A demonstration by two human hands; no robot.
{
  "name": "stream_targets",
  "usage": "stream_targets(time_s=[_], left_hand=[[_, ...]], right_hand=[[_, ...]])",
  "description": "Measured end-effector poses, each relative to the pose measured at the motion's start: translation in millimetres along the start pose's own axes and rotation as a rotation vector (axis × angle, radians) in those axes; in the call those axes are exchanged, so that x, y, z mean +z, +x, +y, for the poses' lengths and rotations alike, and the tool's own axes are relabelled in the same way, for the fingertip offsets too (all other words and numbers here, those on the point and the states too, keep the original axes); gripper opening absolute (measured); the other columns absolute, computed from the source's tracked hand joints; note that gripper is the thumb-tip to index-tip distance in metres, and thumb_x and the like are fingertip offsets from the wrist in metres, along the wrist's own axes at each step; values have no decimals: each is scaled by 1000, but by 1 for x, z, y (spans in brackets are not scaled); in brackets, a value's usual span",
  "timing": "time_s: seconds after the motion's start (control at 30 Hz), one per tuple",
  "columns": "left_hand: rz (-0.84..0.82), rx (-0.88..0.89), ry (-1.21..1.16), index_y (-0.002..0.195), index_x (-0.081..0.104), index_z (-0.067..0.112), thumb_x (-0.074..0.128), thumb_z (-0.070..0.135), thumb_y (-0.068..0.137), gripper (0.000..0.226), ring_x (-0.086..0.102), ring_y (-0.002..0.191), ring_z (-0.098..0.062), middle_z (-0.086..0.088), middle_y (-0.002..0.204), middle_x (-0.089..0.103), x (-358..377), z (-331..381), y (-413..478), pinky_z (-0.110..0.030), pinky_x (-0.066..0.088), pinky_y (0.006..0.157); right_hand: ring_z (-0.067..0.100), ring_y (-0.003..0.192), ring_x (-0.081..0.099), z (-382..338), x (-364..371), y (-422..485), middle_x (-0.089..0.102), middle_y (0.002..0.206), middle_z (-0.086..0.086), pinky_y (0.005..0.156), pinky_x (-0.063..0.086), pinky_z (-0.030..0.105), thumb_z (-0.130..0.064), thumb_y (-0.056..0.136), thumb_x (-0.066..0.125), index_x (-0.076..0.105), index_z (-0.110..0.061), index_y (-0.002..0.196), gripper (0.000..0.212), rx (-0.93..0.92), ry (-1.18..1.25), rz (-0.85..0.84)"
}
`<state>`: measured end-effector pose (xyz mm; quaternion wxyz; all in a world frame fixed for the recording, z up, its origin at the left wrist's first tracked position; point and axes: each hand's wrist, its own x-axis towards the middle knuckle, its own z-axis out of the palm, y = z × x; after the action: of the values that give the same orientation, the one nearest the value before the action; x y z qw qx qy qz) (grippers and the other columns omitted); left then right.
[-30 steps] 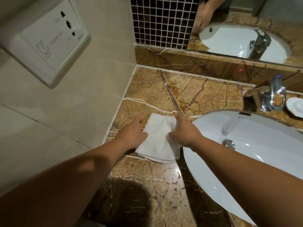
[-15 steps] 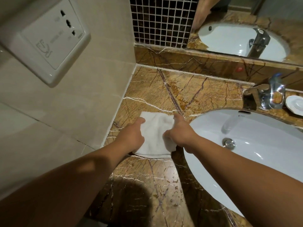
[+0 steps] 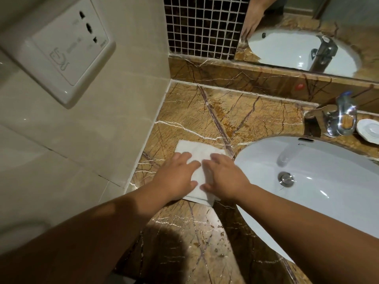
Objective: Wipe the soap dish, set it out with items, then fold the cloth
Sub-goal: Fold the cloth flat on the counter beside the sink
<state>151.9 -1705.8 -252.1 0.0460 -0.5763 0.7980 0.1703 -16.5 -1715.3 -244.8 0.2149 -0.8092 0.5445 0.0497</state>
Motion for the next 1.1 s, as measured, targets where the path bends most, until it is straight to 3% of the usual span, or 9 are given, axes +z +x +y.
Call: stream_targets(time_s=[0.07, 0.13, 0.2, 0.33, 0.5, 0.63, 0.77, 0.93, 1.1], left_hand=[[-51, -12, 38, 141, 36, 29, 55, 45, 89, 57, 23, 137, -29, -6, 154, 26, 2, -1, -1, -46, 29, 107], [-41, -32, 24, 140, 38, 26, 55, 45, 90, 56, 23, 136, -29, -8, 153, 27, -1, -2, -3, -46, 30, 106], [3, -40, 10, 135, 43, 23, 55, 44, 89, 52, 27, 132, -29, -8, 148, 33, -5, -5, -4, -46, 34, 105], [46, 142, 7, 109, 51, 23, 55, 44, 87, 31, 40, 109, -21, -1, 118, 46, -6, -4, -8, -37, 42, 87], [-53, 206, -3, 89, 39, 30, 59, 45, 85, 25, 40, 98, -16, 3, 104, 44, 2, 7, -10, -30, 34, 66], [-54, 181, -28, 90, 45, 26, 57, 43, 86, 21, 40, 99, -18, 1, 105, 45, 2, 8, -11, -34, 41, 69], [-90, 140, -59, 104, 59, 20, 48, 33, 89, 22, 43, 104, -20, -1, 107, 48, -5, 10, -13, -43, 50, 78], [-116, 109, -58, 98, 57, 20, 44, 23, 91, 15, 43, 103, -21, -2, 105, 48, -8, 13, -14, -45, 49, 80], [-93, 85, -76, 107, 53, 20, 45, 23, 91, 18, 45, 104, -22, -3, 108, 49, -5, 14, -13, -46, 49, 81]], right_hand=[[33, 135, 27, -1, 1, -1, 32, 148, 12, 108, 30, 42, -50, 81, 65, 39, -17, 138, 71, 27, 25, -35], [36, 126, 39, -3, 1, -2, 37, 141, 15, 101, 40, 43, -46, 81, 67, 40, -15, 134, 68, 101, 67, 82], [37, 110, 53, -3, -5, -1, 47, 128, 19, 87, 47, 42, -39, 81, 68, 40, -10, 127, 61, 293, 179, 166], [31, 96, 63, 0, -7, 4, 65, 104, 15, 68, 46, 34, -38, 83, 67, 37, 5, 129, 70, 567, 371, -68], [24, 73, 54, -5, -7, 2, 58, 81, 10, 52, 37, 29, -35, 83, 67, 59, 0, 93, 37, 532, 478, -131], [21, 60, 47, -12, -8, -1, 51, 66, 7, 46, 34, 27, -23, 78, 68, 61, -5, 76, 20, 526, 595, -173], [15, 48, 36, -21, -9, -1, 41, 55, 3, 37, 26, 23, -18, 76, 65, 44, -11, 57, 29, 454, 566, -194], [12, 47, 34, -17, -8, -6, 41, 56, 0, 33, 25, 19, -12, 77, 67, 55, -4, 66, 19, 443, 693, -158], [7, 38, 38, -20, -6, -15, 43, 57, 1, 37, 29, 21, -10, 74, 69, 43, -16, 65, 29, 452, 1043, -47]])
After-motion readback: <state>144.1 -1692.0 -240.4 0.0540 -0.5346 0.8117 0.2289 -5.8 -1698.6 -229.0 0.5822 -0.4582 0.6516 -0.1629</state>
